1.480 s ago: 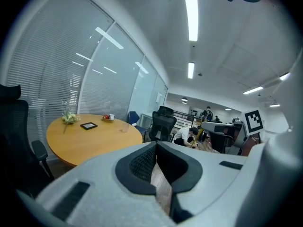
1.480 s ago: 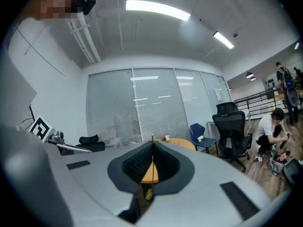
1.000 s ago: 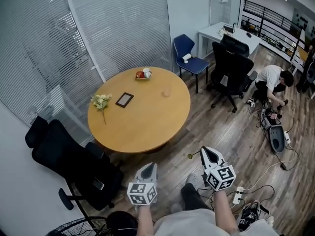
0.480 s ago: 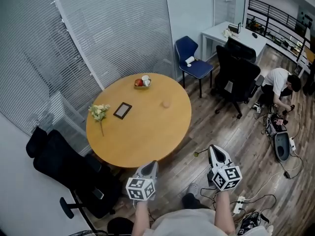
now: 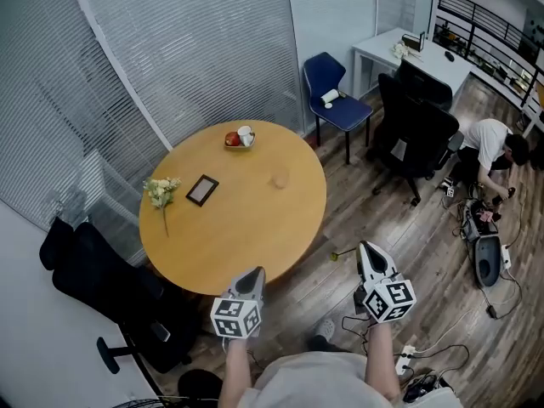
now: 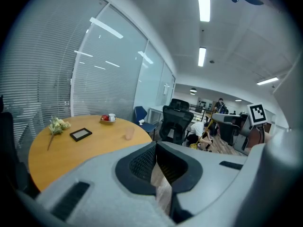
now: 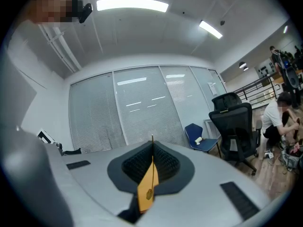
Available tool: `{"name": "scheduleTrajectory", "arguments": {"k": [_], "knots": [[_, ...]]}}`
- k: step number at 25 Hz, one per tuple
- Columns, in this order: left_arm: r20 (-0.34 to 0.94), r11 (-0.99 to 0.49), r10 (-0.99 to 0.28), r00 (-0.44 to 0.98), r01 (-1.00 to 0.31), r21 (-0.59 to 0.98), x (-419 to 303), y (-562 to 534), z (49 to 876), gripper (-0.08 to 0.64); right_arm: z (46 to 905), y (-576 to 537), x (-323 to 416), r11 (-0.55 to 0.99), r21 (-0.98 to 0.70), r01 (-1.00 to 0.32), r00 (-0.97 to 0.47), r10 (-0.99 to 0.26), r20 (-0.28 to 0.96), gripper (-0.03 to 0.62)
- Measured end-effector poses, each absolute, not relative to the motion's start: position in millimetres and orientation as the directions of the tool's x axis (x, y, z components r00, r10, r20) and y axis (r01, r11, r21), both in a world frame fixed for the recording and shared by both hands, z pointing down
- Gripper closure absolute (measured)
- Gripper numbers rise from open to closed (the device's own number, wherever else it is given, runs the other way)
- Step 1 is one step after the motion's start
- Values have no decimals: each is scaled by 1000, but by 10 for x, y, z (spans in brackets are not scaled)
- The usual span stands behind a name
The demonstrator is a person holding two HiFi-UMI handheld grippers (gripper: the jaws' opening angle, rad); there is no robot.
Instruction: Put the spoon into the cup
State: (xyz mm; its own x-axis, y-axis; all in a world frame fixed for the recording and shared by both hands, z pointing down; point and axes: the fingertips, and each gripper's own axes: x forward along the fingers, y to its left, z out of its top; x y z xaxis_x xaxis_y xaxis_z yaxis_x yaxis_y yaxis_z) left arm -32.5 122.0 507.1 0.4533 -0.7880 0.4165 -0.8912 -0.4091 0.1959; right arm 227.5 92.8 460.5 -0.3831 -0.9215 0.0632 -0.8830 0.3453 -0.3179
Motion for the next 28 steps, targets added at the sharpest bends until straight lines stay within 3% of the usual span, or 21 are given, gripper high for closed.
{"name": "scheduleTrajectory", "arguments": {"k": [11,28], "knots": [[477,-294,-808,345,-939,180,-474,1006,5313,551,4886,641,2522,342,-379,-860,-403,-911,91,591],[468,-315,-794,388,-921,228,-642,-225,5360,551,4894,-496,2342,339,-360,-869,-398,-911,105,591]]}}
